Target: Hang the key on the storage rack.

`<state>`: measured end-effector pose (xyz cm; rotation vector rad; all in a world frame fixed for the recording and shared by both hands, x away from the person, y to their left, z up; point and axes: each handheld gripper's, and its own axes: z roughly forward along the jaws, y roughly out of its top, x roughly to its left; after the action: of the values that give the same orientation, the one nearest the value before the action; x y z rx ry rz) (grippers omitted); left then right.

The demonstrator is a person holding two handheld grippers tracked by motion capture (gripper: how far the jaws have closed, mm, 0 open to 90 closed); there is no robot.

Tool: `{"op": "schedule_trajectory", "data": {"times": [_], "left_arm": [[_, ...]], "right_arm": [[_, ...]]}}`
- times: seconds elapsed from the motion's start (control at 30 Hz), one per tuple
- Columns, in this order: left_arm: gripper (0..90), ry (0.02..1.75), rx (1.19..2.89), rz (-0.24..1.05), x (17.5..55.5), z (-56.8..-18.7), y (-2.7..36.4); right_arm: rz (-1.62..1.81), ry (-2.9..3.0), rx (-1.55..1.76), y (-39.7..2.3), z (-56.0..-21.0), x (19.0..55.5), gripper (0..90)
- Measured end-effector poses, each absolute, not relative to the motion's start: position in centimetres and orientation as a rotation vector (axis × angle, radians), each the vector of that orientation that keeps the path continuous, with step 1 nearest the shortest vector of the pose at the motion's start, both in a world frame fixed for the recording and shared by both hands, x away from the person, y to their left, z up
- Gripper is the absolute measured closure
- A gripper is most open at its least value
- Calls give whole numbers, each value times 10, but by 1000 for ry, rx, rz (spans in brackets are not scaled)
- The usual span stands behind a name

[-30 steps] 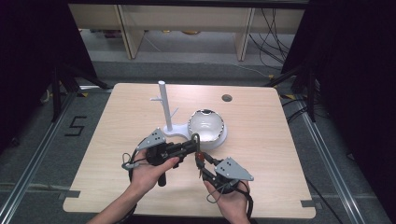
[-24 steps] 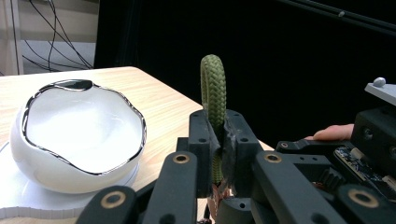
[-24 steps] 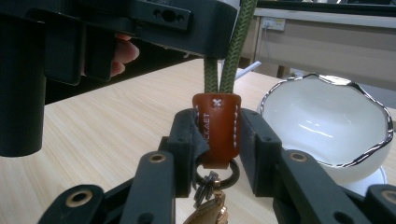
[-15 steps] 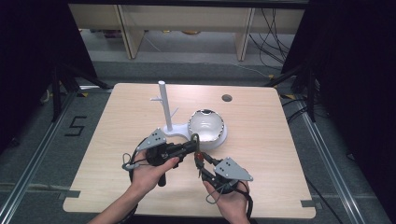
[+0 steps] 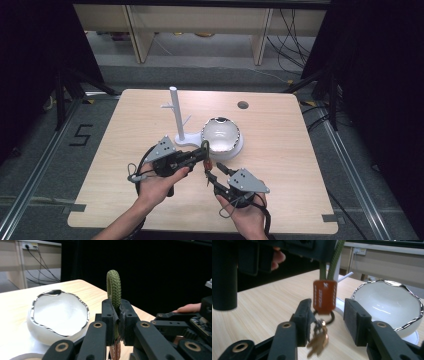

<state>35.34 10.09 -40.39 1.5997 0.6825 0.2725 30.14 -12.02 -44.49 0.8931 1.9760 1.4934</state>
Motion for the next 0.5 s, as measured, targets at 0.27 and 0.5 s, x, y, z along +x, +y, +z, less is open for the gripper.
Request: {"op": "schedule_trajectory", "data": {"times": [0.27,0.5], "left_arm": [[834,697,1611,357,355,-401,113],[834,720,1609,387,357,-401,123]], "right_arm": [[1479,1991,898,-125,-447,302,561],[1461,1991,912,-131,-450,302,553]]}}
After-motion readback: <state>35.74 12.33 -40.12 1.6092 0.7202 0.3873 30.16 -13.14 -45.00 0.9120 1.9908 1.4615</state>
